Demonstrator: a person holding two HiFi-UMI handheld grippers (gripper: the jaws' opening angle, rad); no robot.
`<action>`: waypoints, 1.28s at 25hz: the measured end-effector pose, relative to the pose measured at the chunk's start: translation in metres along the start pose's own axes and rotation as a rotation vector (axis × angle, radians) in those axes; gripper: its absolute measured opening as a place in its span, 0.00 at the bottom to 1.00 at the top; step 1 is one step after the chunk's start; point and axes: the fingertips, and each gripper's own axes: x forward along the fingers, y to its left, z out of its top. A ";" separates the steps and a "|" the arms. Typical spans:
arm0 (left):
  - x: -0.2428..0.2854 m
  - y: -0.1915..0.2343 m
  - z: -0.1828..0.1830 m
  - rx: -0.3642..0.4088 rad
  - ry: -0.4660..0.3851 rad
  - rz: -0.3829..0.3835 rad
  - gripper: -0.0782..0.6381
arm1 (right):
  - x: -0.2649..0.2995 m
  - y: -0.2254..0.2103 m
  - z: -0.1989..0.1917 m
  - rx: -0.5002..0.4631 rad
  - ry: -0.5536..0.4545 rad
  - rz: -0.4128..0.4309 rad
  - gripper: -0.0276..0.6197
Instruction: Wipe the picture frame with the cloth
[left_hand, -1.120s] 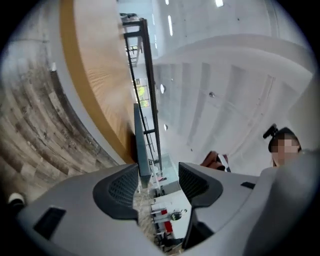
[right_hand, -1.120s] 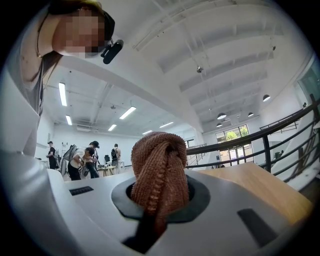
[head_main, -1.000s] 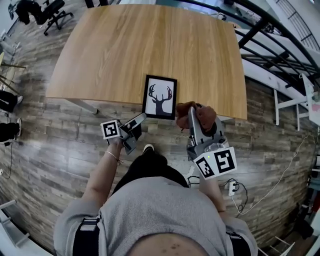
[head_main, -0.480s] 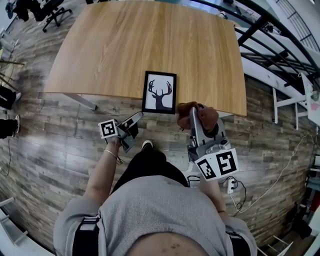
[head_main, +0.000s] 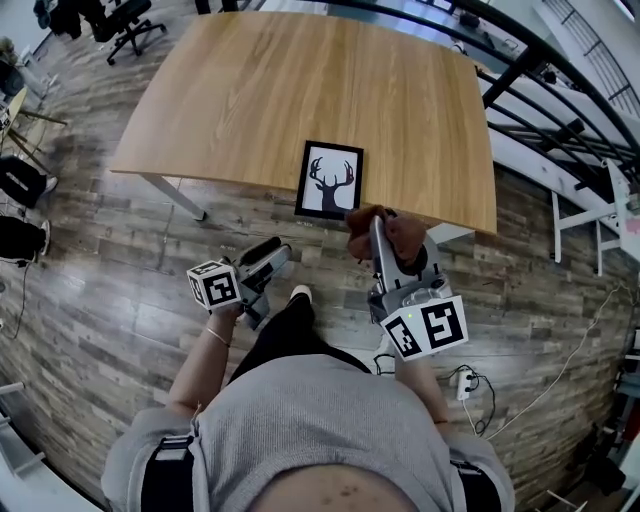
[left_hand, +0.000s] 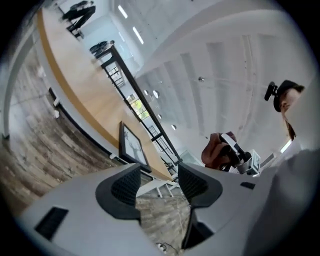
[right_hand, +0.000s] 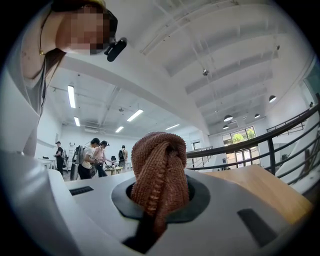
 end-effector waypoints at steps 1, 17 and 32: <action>-0.001 -0.016 0.001 0.045 -0.022 0.006 0.45 | -0.010 0.004 0.002 -0.007 -0.004 -0.006 0.11; -0.034 -0.257 -0.055 0.567 -0.273 0.115 0.12 | -0.160 0.080 0.020 -0.061 -0.044 -0.068 0.11; -0.086 -0.269 -0.022 0.701 -0.340 0.148 0.12 | -0.149 0.142 0.028 -0.095 -0.083 -0.115 0.11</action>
